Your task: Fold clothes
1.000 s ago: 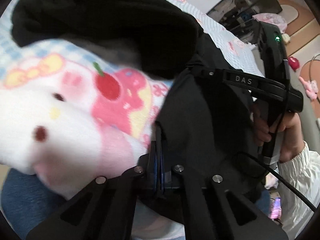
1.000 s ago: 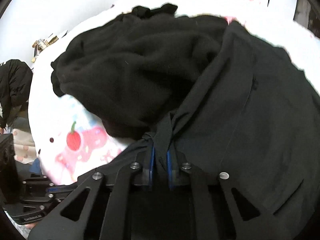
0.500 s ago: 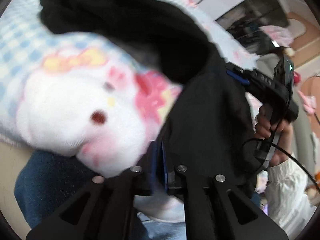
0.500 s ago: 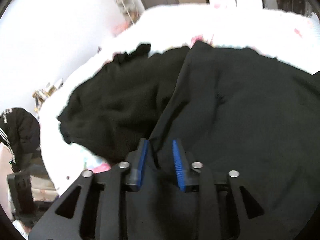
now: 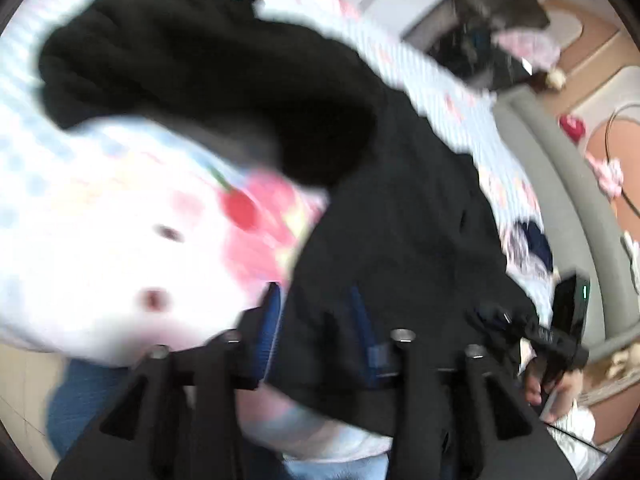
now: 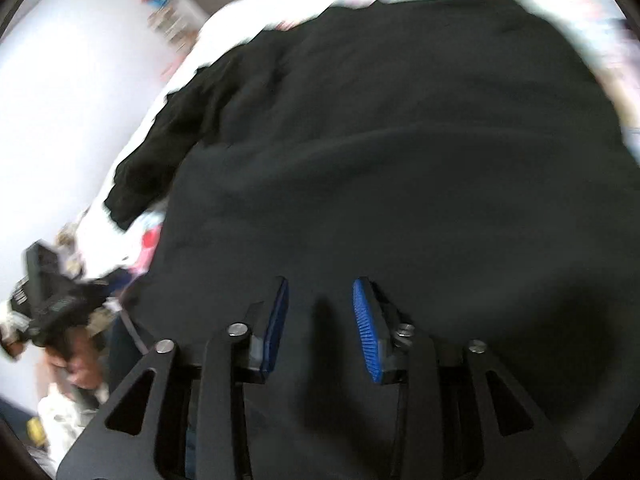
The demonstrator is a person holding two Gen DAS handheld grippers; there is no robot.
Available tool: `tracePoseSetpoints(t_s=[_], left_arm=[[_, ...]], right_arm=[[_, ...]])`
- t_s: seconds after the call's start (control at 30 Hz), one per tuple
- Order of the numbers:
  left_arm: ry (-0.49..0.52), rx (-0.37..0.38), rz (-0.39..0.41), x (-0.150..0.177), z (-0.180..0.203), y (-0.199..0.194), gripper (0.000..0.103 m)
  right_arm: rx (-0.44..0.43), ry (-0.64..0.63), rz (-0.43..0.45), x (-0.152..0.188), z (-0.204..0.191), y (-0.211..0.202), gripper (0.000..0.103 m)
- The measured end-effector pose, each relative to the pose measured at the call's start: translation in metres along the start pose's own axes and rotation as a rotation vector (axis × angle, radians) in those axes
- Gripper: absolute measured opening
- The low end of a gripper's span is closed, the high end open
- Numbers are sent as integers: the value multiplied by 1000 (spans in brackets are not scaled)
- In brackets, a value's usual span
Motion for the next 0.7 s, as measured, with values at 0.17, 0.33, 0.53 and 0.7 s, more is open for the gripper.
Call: tracePoseSetpoints(t_s=[0.17, 0.33, 0.53, 0.7], left_arm=[[41, 70, 70, 11, 27, -15, 40], [236, 117, 30, 43, 106, 34, 39], [267, 84, -112, 78, 121, 72, 41], [233, 170, -79, 75, 124, 69, 42]], right_arm=[[11, 68, 88, 35, 21, -57, 53], [80, 144, 41, 59, 42, -56, 53], [113, 193, 141, 63, 59, -87, 60], [-61, 308, 282, 40, 69, -100, 75]])
Point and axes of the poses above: each gripper's, at about its wrist camera, not at the fingertips, and y roughly the way its jaws point, z to its right, x to its underside, the point moved 6 cm from there along y, roughly the way its jaws point, and after that the axes turned 11 degrees about -x, right-handed, at the moved point
